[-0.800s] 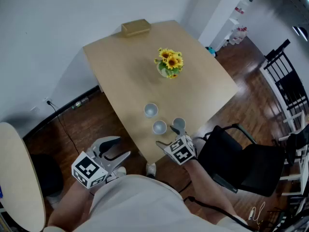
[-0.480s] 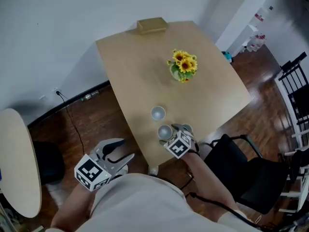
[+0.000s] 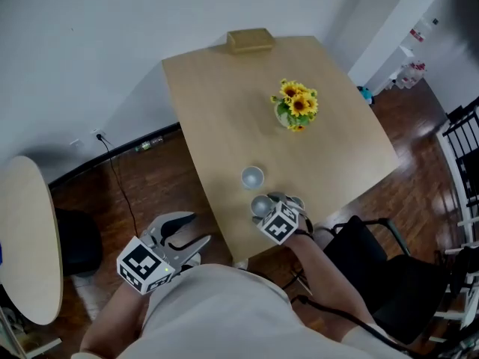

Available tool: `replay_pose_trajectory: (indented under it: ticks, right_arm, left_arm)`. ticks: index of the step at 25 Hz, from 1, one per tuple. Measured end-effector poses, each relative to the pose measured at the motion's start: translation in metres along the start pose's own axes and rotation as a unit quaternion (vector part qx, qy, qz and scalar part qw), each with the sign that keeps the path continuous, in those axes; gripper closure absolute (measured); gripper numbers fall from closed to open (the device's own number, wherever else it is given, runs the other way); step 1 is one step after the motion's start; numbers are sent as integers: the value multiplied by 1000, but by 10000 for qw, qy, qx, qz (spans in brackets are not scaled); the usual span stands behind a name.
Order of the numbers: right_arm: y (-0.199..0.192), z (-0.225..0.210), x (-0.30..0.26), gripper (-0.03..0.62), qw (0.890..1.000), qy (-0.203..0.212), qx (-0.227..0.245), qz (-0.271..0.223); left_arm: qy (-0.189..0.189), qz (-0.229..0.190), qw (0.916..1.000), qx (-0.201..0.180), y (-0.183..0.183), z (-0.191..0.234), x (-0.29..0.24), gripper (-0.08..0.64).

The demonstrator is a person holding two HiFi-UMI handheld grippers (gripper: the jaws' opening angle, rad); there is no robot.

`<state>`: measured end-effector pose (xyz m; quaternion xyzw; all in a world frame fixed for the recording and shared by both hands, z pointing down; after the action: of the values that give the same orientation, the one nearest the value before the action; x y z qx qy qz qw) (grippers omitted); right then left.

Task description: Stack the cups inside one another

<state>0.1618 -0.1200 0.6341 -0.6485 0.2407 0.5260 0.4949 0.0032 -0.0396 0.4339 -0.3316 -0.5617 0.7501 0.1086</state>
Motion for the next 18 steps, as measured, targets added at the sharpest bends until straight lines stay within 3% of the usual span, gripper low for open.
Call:
replay_pose_trajectory:
  ticks: [11, 18]
  right_arm:
    - [18, -6, 90, 242, 9963, -425, -138, -735]
    - [-21, -38, 144, 244, 9900, -955, -667, -791]
  left_arm:
    - [-123, -58, 9999, -55, 4, -6, 1, 342]
    - [-457, -135, 9987, -198, 15, -19, -15, 342]
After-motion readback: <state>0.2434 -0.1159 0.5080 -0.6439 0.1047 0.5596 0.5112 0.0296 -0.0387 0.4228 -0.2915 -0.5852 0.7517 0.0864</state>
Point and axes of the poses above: the fingertips, and each gripper's own axes: x backward along the fingers, z to its left, y out of its top, the point moved 1 cm from there along x, backward along the fingers, and after that the axes turned 3 degrees about y, right-handed, at the moved point
